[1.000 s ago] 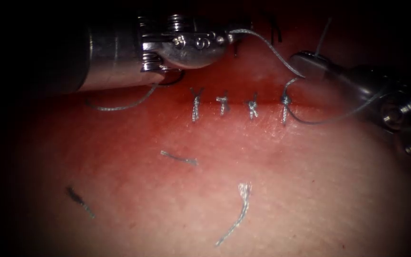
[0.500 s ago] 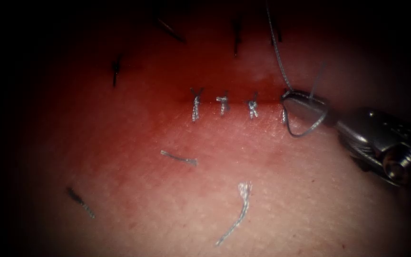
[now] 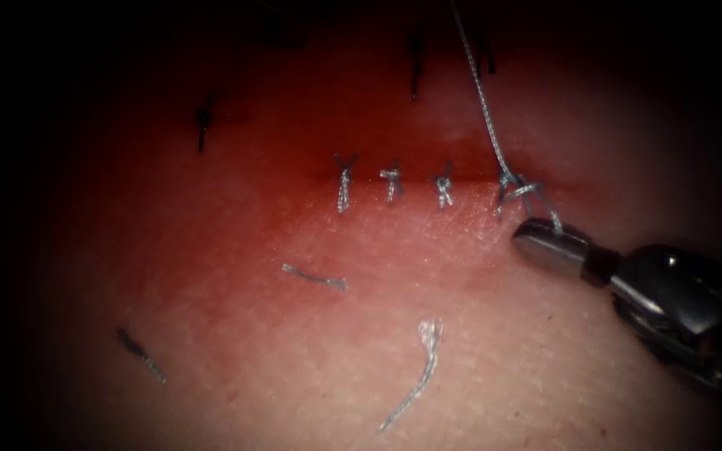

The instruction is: Wound Closure

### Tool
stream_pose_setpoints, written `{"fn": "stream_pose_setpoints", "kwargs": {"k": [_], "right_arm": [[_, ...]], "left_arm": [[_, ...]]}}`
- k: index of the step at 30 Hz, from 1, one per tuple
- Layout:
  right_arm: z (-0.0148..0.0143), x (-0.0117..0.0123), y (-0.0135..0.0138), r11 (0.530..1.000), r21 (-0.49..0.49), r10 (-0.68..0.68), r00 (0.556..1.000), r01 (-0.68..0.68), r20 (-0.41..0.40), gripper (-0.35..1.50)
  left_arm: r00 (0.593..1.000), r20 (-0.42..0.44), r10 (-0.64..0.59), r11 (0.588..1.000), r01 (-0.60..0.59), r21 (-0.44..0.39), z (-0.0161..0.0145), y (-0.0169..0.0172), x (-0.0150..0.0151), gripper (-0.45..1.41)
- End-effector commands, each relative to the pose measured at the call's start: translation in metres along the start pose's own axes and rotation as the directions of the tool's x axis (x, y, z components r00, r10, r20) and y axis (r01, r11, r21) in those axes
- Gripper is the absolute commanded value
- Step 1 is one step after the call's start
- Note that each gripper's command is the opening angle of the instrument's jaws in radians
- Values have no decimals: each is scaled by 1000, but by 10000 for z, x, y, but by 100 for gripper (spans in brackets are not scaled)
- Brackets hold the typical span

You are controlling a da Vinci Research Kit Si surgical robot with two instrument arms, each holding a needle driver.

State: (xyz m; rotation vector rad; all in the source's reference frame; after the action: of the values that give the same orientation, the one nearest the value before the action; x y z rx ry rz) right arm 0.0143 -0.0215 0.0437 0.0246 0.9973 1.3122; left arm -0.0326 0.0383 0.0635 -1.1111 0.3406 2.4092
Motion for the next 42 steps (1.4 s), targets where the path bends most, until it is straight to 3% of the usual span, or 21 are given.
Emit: {"fn": "stream_pose_setpoints", "kwargs": {"k": [1, 15, 22, 31, 37, 42], "right_arm": [[8, -3, -8, 1000, 10, -5, 1000, 5, 0, -35], [-1, -18, -24, 998, 52, -45, 999, 44, 4, -35], [-3, -11, -32, 998, 56, -36, 999, 37, -17, -35], [-9, -21, -27, 999, 30, -45, 999, 46, -17, -35], [-4, -57, -16, 994, 13, -111, 993, 110, 45, -35], [-25, -65, -30, 993, 18, -117, 992, 116, 44, -35]], "left_arm": [[1000, -5, -3, 1000, 3, 21, 12, -17, 6, -45], [994, 31, 106, 989, -108, 98, 55, -45, -17, -45], [992, 24, 121, 960, -123, 251, 78, -92, -32, -45], [988, 75, 132, 939, -149, 311, 111, -106, -42, -45], [958, 137, 254, 885, -287, 366, 158, -111, -63, -45], [958, 150, 243, 873, -283, 397, 166, -138, -67, -45]]}}
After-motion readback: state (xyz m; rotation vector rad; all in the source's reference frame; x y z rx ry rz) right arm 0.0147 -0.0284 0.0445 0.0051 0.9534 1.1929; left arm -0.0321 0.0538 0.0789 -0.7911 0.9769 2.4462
